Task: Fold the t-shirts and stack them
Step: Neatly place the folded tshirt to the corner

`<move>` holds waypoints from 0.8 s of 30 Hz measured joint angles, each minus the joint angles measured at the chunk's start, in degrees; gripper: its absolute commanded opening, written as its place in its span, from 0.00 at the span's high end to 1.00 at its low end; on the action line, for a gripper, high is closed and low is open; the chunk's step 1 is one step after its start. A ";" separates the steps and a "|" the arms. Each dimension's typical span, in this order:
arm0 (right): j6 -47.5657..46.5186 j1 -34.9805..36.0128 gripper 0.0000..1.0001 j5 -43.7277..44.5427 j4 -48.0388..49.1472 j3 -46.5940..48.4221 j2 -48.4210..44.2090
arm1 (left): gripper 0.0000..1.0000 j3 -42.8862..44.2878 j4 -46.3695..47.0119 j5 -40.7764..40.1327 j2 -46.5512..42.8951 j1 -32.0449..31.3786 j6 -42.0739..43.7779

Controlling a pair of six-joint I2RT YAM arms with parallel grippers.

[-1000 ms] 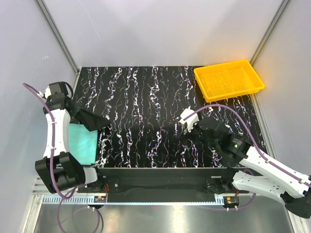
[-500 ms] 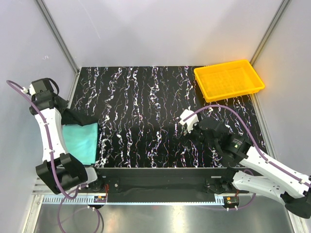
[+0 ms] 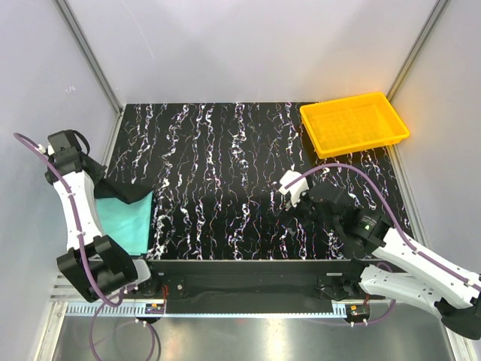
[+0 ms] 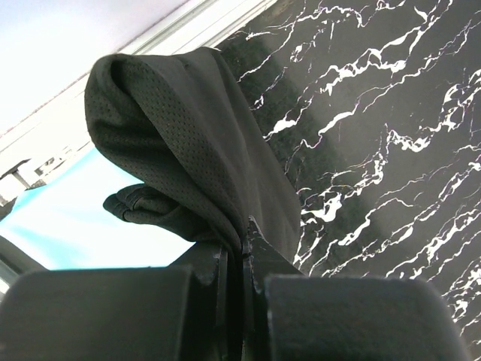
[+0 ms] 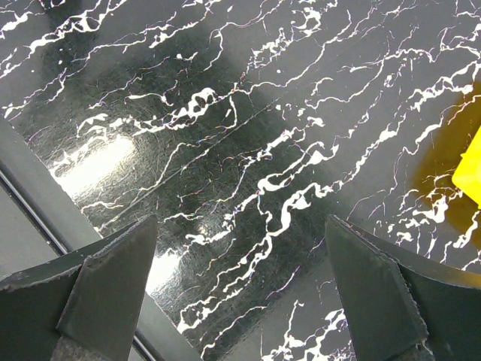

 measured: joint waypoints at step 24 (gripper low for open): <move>-0.31 0.00 0.00 -0.35 -0.74 -0.96 -0.55 | 0.91 -14.34 -0.37 5.64 -8.48 6.23 1.81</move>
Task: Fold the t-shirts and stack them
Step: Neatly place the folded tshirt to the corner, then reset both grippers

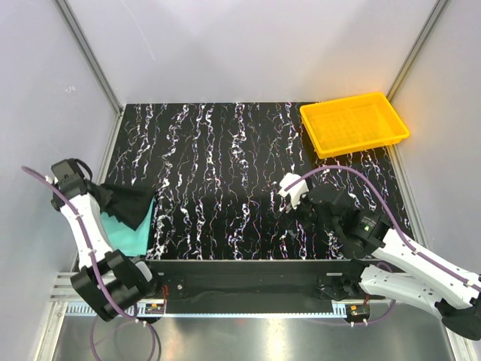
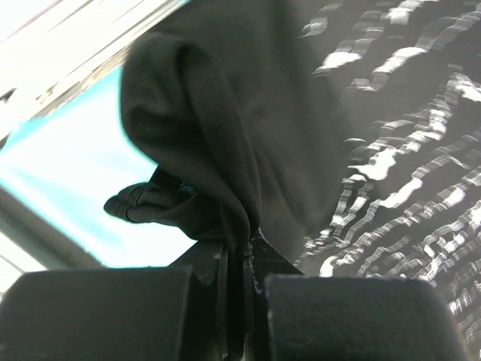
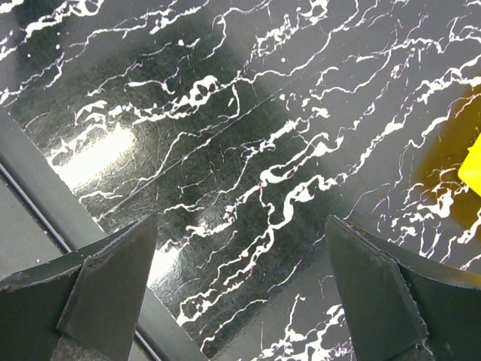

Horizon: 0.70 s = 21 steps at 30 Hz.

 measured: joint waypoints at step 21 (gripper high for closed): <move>6.16 0.00 0.00 -1.51 0.00 -1.51 -0.66 | 0.01 0.04 -2.97 -11.06 -5.40 -17.31 -13.40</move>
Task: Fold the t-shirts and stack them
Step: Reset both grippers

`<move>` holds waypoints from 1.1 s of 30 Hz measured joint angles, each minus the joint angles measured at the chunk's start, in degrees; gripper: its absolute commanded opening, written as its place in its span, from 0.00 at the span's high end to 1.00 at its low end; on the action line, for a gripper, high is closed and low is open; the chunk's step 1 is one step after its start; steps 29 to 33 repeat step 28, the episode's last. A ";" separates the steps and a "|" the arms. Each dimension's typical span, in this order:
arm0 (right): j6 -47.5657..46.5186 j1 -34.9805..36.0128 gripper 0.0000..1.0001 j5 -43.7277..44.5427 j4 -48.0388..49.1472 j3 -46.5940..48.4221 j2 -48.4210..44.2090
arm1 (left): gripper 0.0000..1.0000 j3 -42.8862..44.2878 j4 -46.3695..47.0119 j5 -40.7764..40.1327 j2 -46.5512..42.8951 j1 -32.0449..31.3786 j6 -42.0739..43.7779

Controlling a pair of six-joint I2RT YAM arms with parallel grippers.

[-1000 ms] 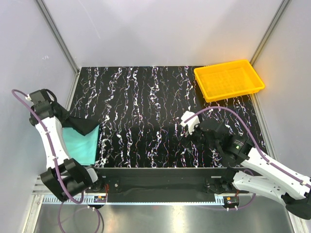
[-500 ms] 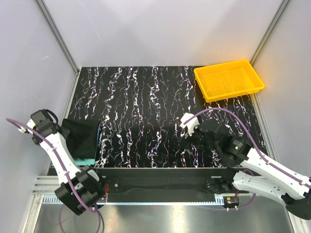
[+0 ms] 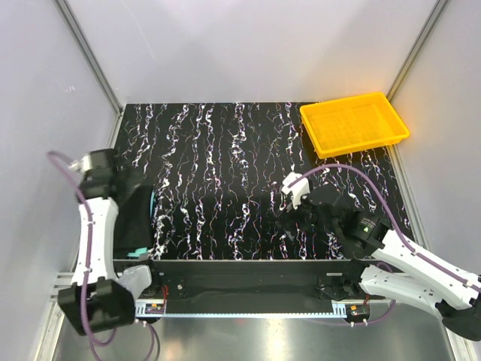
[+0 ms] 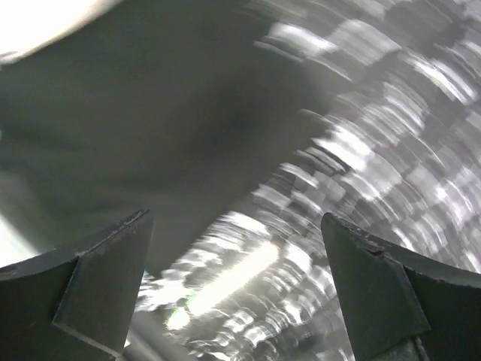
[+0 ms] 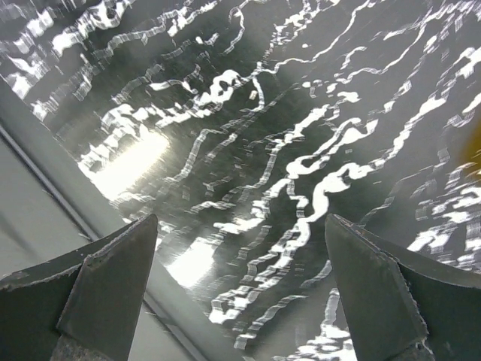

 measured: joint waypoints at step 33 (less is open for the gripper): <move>84.76 -0.09 0.00 8.48 25.40 -42.82 -34.23 | 0.01 -54.71 82.09 26.82 -57.94 -48.24 -47.71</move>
